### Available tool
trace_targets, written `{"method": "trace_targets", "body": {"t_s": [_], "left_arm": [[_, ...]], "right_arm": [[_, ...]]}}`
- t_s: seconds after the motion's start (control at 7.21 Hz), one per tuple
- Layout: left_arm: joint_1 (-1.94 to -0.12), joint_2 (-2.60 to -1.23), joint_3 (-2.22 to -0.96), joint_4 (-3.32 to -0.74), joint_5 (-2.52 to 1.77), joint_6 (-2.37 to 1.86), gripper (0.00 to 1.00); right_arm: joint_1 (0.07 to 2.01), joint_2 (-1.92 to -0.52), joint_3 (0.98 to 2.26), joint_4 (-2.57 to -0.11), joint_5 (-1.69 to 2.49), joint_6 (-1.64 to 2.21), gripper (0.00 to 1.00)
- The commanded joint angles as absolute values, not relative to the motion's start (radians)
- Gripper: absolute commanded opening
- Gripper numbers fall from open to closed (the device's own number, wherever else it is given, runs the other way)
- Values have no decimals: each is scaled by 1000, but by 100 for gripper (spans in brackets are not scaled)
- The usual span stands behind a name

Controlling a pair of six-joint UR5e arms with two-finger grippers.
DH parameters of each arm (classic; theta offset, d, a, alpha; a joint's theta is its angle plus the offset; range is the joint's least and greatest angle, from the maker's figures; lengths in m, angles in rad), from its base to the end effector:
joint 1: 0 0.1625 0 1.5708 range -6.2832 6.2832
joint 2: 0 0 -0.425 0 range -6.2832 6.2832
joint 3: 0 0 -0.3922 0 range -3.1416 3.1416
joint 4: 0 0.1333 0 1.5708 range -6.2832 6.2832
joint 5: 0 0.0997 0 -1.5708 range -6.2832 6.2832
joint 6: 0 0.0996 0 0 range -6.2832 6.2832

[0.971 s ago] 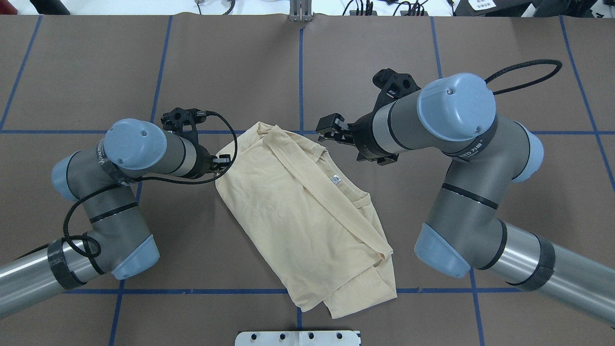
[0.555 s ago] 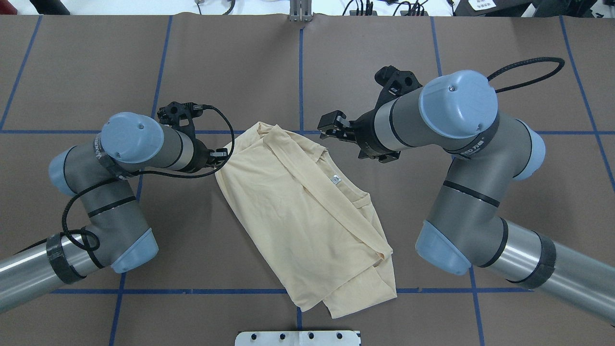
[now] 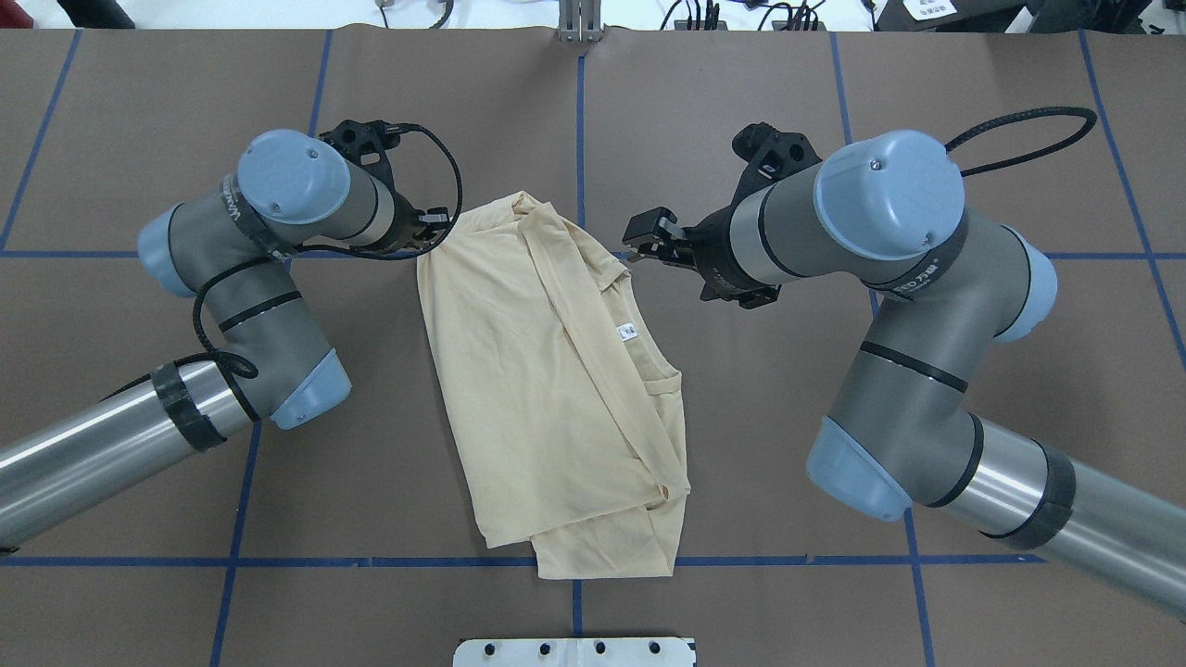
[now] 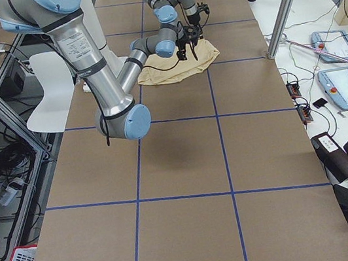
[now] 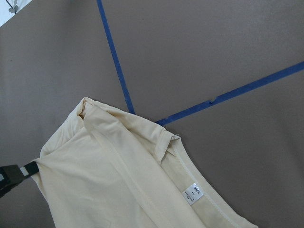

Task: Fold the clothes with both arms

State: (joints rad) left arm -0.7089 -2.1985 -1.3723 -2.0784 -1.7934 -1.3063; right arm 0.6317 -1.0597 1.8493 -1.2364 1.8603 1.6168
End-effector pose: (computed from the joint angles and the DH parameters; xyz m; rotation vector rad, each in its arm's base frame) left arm 0.4919 -0.5685 0.3205 0.2551 0.9244 -0.3058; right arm -0.4329 -0.4467 0.2060 0.0754 -1.1520 0.4391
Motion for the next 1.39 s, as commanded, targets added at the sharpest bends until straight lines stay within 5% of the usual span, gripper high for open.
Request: {"method": "trace_targets", "body": {"t_s": [0.0, 0.97, 1.11, 1.25], "left_arm": [[-730, -2270, -1267, -2161, -1760, -1302, 0], [-741, -2436, -988, -2384, -1638, -1302, 0], [-752, -2436, -988, -2384, -1620, -1304, 28], [-764, -2436, -991, -2382, -1617, -1302, 99]], "right_arm": [[641, -1063, 1847, -1236, 1859, 1617, 100], [655, -1075, 1847, -1236, 1859, 1617, 100], [657, -1086, 1845, -1235, 1859, 1617, 100], [657, -1086, 1845, -1236, 1859, 1617, 100]]}}
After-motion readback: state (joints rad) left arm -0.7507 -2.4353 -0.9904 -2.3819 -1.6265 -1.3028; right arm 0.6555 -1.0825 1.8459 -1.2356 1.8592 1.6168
